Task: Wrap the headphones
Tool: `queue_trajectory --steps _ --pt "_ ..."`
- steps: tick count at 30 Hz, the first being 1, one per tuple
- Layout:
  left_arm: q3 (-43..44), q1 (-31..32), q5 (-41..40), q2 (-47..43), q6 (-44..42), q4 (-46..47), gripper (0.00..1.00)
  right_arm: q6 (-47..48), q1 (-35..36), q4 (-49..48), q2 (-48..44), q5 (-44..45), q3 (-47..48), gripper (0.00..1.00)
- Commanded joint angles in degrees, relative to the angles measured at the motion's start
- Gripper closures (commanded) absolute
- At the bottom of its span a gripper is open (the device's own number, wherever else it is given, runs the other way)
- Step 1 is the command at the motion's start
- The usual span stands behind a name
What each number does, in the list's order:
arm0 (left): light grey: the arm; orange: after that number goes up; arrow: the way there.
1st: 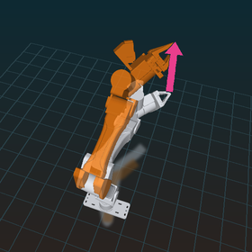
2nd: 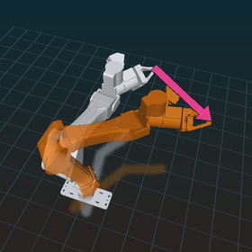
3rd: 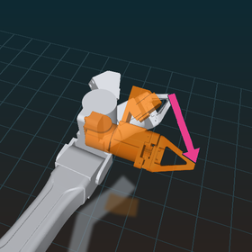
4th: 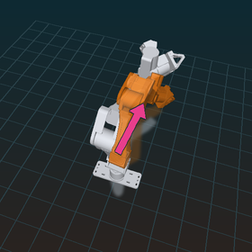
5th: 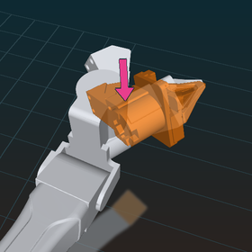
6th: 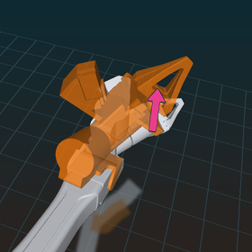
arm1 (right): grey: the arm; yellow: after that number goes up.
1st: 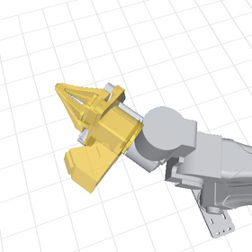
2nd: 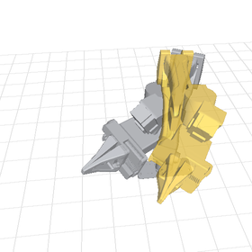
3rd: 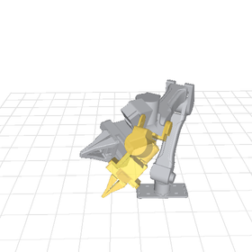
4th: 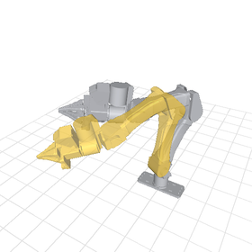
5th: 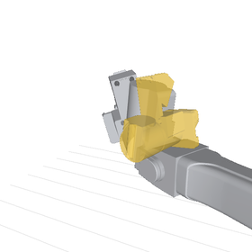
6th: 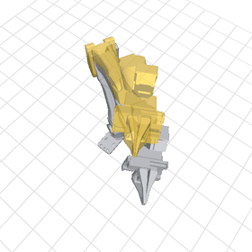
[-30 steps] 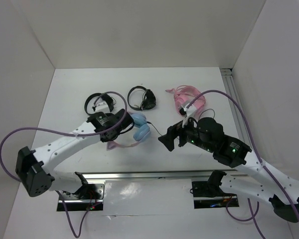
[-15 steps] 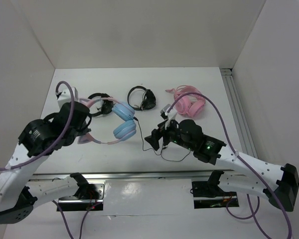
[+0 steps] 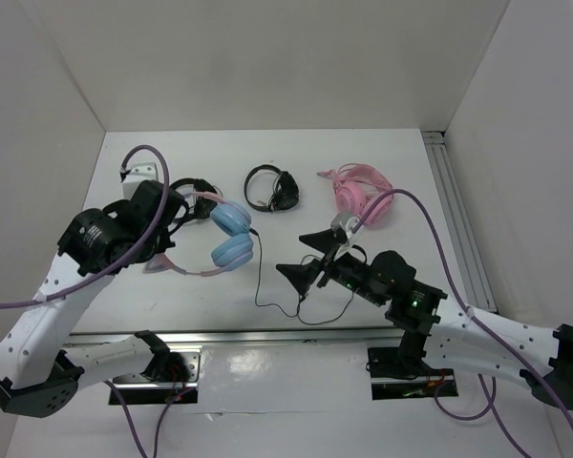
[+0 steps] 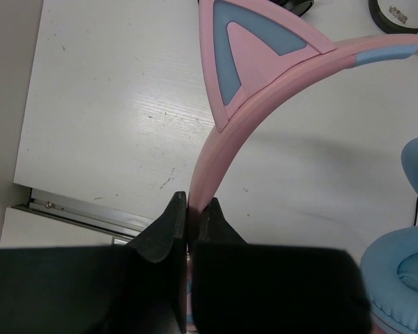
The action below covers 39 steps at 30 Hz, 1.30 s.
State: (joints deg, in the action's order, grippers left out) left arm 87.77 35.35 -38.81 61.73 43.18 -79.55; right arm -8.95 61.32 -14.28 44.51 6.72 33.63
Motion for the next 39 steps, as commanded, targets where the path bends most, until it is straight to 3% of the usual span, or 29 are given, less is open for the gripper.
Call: queue_trajectory --steps 1,4,12,25,32,39 --pt "1.79 -1.34 -0.74 0.14 -0.98 3.61 1.0 2.09 0.56 -0.84 3.19 -6.97 1.17 0.07" --pt "3.11 -1.96 1.01 0.14 -1.69 5.1 1.0 1.49 1.08 -2.14 5.58 -8.9 -0.4 0.08" --pt "8.38 -4.32 5.14 2.33 -2.84 6.86 1.0 0.43 1.08 -18.03 13.13 -15.67 -6.55 0.09" --pt "12.69 -6.52 8.4 3.92 -4.42 7.91 1.0 1.83 -1.2 -38.26 27.2 -15.06 -10.42 0.2" --pt "13.83 -7.57 9.54 3.92 -5.03 7.92 1.0 2.36 -3.74 -41.7 30.98 -15.59 -10.42 0.29" --pt "14.89 -7.58 10.07 4.45 -5.56 7.92 1.0 2.88 -5.51 -41.09 30.38 -15.78 -10.42 0.29"
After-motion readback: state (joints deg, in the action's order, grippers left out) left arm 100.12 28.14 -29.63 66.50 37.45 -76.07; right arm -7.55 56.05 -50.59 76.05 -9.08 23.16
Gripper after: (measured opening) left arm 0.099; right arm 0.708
